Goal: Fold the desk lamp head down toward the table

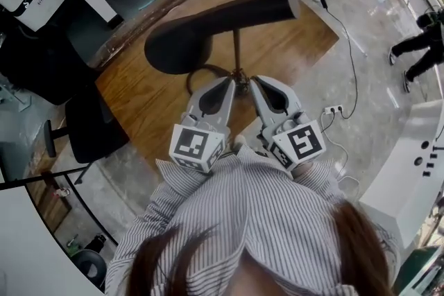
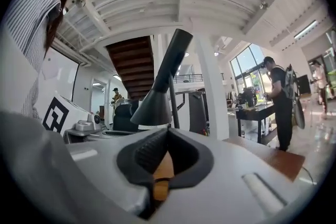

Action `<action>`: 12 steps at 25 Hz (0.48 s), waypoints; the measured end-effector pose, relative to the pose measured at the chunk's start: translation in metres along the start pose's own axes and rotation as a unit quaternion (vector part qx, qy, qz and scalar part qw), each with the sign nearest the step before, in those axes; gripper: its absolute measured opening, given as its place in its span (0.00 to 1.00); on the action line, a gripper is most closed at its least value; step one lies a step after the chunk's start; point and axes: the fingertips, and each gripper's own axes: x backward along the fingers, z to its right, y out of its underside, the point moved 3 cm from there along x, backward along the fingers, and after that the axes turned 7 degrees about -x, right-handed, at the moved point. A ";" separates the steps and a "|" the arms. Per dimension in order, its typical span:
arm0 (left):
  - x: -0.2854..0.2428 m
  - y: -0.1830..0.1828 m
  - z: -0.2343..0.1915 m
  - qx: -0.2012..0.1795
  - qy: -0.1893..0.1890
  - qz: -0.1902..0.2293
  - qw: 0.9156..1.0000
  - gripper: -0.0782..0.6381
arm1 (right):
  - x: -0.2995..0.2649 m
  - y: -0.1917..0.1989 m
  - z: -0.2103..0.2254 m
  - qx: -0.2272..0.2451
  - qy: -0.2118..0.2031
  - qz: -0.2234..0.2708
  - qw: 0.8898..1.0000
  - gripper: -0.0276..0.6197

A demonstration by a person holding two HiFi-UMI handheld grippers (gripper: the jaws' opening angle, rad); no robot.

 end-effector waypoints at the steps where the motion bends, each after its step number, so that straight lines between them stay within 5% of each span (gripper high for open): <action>1: 0.001 0.000 0.001 0.002 0.001 0.000 1.000 0.12 | -0.001 0.003 -0.001 -0.007 0.001 -0.005 1.000 0.04; 12: 0.004 0.011 -0.005 0.015 -0.002 -0.012 1.000 0.12 | -0.009 0.026 -0.004 -0.029 -0.008 -0.054 0.998 0.04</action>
